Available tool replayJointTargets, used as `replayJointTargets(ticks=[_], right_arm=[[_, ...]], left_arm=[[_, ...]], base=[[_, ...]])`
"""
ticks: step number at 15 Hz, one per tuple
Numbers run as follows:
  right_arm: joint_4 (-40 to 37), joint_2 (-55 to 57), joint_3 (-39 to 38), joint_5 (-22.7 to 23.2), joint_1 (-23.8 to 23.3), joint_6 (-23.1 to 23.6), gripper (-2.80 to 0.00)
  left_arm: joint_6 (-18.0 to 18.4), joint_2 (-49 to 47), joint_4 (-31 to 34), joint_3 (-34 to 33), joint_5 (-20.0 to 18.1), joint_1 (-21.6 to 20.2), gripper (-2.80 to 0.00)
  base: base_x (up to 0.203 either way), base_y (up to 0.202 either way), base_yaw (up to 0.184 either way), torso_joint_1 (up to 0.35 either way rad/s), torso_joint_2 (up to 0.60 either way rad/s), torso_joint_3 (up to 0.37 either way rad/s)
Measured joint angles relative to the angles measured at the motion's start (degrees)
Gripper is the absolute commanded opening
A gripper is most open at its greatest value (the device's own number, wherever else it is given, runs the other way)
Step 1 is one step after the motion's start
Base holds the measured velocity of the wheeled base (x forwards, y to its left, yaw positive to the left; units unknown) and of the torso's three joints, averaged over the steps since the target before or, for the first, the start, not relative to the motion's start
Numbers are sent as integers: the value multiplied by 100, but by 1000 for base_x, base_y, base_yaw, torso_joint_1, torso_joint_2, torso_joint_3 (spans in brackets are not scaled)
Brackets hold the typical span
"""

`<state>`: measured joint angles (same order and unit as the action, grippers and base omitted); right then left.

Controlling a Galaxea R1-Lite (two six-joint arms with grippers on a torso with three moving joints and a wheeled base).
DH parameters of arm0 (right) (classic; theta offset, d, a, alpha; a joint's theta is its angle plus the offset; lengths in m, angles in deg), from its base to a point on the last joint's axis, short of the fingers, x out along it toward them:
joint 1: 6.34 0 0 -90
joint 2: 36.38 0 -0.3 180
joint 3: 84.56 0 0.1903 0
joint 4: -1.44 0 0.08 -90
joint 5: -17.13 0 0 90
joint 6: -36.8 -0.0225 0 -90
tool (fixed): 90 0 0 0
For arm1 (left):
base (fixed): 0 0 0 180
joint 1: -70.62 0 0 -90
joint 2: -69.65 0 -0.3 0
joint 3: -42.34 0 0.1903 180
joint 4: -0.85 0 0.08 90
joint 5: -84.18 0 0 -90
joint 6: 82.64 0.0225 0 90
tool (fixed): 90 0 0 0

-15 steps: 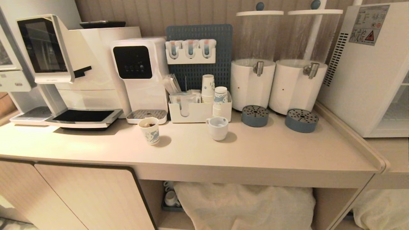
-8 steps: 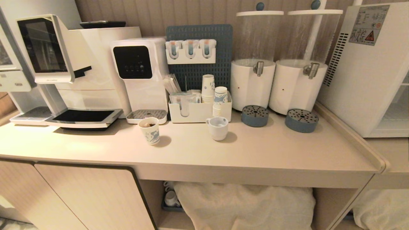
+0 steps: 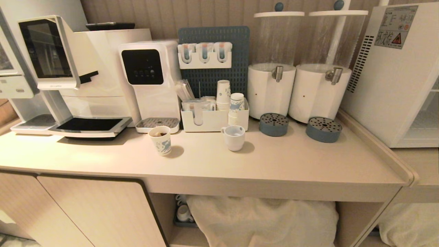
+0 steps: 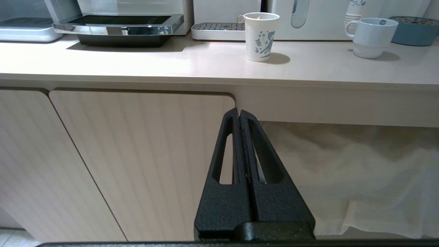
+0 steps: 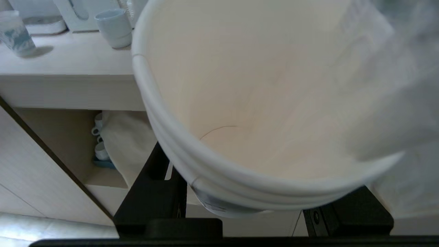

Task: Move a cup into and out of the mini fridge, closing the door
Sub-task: Put the paper cup in the freezer

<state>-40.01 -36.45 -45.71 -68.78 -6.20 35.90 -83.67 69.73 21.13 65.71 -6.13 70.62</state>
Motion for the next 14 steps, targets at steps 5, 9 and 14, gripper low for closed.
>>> replayJointTargets(ticks=[5, 9, 14], right_arm=[[1253, 0, -868, 405, 0, 331, -280], [1307, 0, -1140, 126, 0, 334, -280], [1808, 0, -1515, -363, -4, 492, -280]], left_arm=[[1, 0, -2, 0, -2, 0, -280], [0, 0, -5, 0, -2, 0, -280], [1, 0, -5, 0, -2, 0, -280]], base=[[0, 0, 0, 0, 0, 0], [0, 0, 0, 0, 0, 0], [0, 0, 0, 0, 0, 0]])
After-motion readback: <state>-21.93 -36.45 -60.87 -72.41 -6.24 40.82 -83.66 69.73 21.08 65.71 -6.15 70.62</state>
